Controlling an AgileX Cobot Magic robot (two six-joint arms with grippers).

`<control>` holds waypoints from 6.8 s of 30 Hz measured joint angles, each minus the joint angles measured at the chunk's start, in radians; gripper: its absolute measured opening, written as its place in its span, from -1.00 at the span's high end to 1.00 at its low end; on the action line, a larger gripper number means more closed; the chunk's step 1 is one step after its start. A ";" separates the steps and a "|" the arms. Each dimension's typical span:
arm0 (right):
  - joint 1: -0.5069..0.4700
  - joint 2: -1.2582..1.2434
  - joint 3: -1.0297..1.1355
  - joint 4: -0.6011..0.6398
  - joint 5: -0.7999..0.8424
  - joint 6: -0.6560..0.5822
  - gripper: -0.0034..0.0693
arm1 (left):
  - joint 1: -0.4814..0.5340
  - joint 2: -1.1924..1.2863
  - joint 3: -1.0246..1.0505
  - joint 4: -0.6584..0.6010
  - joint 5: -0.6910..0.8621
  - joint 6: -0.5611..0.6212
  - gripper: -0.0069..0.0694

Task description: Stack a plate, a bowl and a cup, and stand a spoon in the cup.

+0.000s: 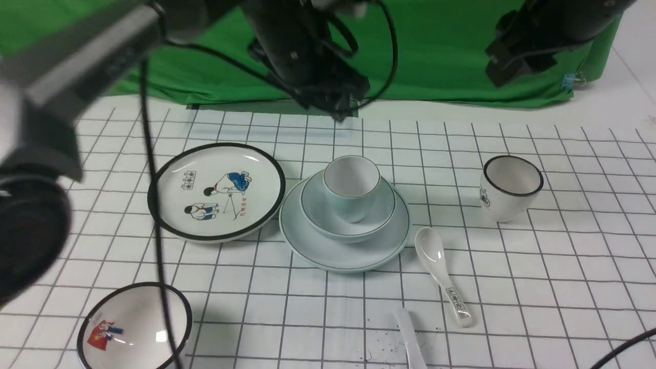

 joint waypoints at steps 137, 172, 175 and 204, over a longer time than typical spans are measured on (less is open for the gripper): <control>0.226 -1.042 1.166 -0.131 -1.024 0.333 0.89 | 0.001 -1.315 1.455 0.122 -0.574 -0.050 0.90; -0.502 -1.661 1.886 -0.181 -1.002 0.366 0.89 | 0.001 -1.315 1.455 0.122 -0.575 -0.050 0.89; -0.502 -1.661 1.886 -0.181 -0.995 0.366 0.89 | 0.001 -1.315 1.455 0.122 -0.575 -0.050 0.89; -0.503 -1.662 1.886 -0.180 -0.993 0.365 0.72 | 0.060 -1.528 1.705 0.177 -0.944 -0.026 0.89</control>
